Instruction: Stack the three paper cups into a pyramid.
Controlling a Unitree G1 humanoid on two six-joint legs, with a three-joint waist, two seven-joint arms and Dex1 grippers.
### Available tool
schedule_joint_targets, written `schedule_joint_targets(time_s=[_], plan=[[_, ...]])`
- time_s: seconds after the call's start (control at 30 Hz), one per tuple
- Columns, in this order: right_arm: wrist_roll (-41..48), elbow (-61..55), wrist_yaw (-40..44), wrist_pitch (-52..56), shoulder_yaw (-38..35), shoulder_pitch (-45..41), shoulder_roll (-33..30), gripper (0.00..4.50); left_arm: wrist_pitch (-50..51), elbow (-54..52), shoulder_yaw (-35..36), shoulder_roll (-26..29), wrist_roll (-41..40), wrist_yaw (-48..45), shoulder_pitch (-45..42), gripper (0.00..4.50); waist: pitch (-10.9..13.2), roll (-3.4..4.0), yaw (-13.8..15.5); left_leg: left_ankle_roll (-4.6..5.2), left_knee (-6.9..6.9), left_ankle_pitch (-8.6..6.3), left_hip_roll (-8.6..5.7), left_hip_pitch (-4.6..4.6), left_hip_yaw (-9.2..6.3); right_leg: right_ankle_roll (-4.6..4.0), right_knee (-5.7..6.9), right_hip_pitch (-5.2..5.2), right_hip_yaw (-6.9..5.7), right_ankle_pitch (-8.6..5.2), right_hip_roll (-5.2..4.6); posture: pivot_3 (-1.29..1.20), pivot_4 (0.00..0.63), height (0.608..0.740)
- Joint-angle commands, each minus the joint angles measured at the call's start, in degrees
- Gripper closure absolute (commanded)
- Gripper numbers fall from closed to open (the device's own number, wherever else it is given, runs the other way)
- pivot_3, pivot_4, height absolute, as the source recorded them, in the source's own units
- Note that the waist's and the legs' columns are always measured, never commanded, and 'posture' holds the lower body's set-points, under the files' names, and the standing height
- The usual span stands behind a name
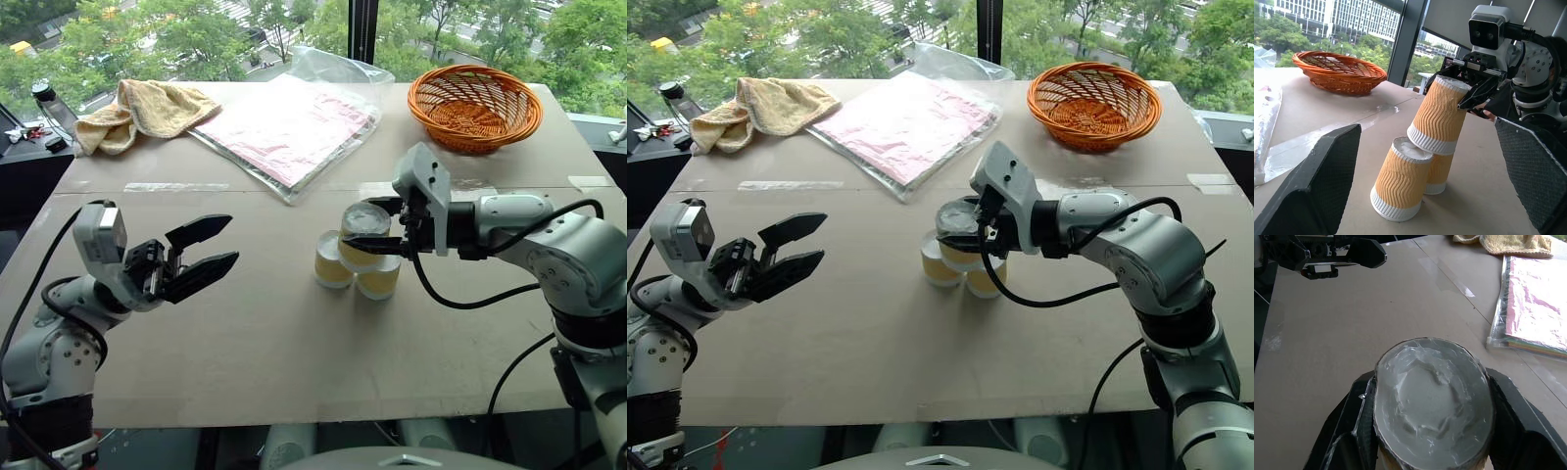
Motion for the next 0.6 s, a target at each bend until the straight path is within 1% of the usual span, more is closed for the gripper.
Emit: schedule_joint_targets(time_s=[0.03, 0.07, 0.17, 0.27, 0.4, 0.5, 0.6], plan=[[0.9, -1.4, -0.4, -1.5, -1.8, -0.2, 0.7, 0.15, -0.2, -2.0, 1.2, -0.3, -1.1, 0.5, -0.1, 0.00, 0.0, 0.00, 0.0, 0.00, 0.00, 0.00, 0.00, 0.00, 0.00, 0.00, 0.00, 0.00, 0.00, 0.00, 0.00, 0.00, 0.150, 0.740], [1.6, -1.6, -0.8, -1.5, -3.2, -0.5, 1.0, 0.06, -0.2, -2.2, 1.1, -0.6, -1.2, 0.7, 0.0, 0.00, 0.0, 0.00, 0.0, 0.00, 0.00, 0.00, 0.00, 0.00, 0.01, 0.00, 0.00, 0.00, 0.00, 0.00, 0.00, 0.00, 0.150, 0.740], [2.7, -2.9, -0.8, -3.2, -6.9, -0.1, 0.2, 0.06, -0.2, -2.7, 0.7, -1.4, -1.2, 1.2, 0.1, 0.00, 0.0, -0.01, 0.1, 0.00, 0.01, 0.00, 0.00, -0.01, 0.00, 0.00, 0.01, 0.00, 0.00, 0.00, 0.00, 0.00, 0.150, 0.740], [7.2, -4.9, -0.1, -5.6, -13.3, 2.0, 0.5, 0.06, 0.0, -3.6, -0.3, -2.7, -1.1, 1.7, 0.4, 0.00, 0.0, -0.04, 0.3, 0.00, 0.01, 0.00, 0.00, -0.02, 0.00, 0.00, 0.01, 0.00, 0.00, 0.00, 0.00, 0.00, 0.150, 0.740], [12.1, -6.3, -1.8, -7.7, -19.6, 5.0, 1.6, 0.06, -0.1, -3.8, -1.2, -3.7, -0.7, 2.0, 0.8, 0.00, 0.0, -0.06, 0.3, 0.00, 0.02, 0.00, 0.00, -0.02, 0.00, 0.01, 0.01, 0.00, 0.00, 0.00, 0.00, 0.00, 0.150, 0.740], [16.9, -8.0, -1.3, -8.7, -24.4, 9.5, 0.3, 0.06, 0.0, -3.4, -2.0, -3.6, -0.1, 1.5, 0.9, 0.00, 0.0, -0.07, 0.3, 0.00, 0.05, 0.00, 0.00, -0.01, 0.00, 0.00, 0.07, 0.01, 0.01, 0.00, 0.00, 0.00, 0.150, 0.740], [16.3, -10.0, 0.9, -11.4, -27.4, 17.2, -3.1, 0.06, -0.7, -2.6, -2.6, -3.5, 1.2, 1.6, 0.7, 0.00, -0.1, -0.09, 0.5, 0.00, 0.06, 0.00, 0.00, -0.02, 0.00, 0.00, 0.07, 0.02, 0.00, 0.00, 0.00, 0.00, 0.150, 0.740]])
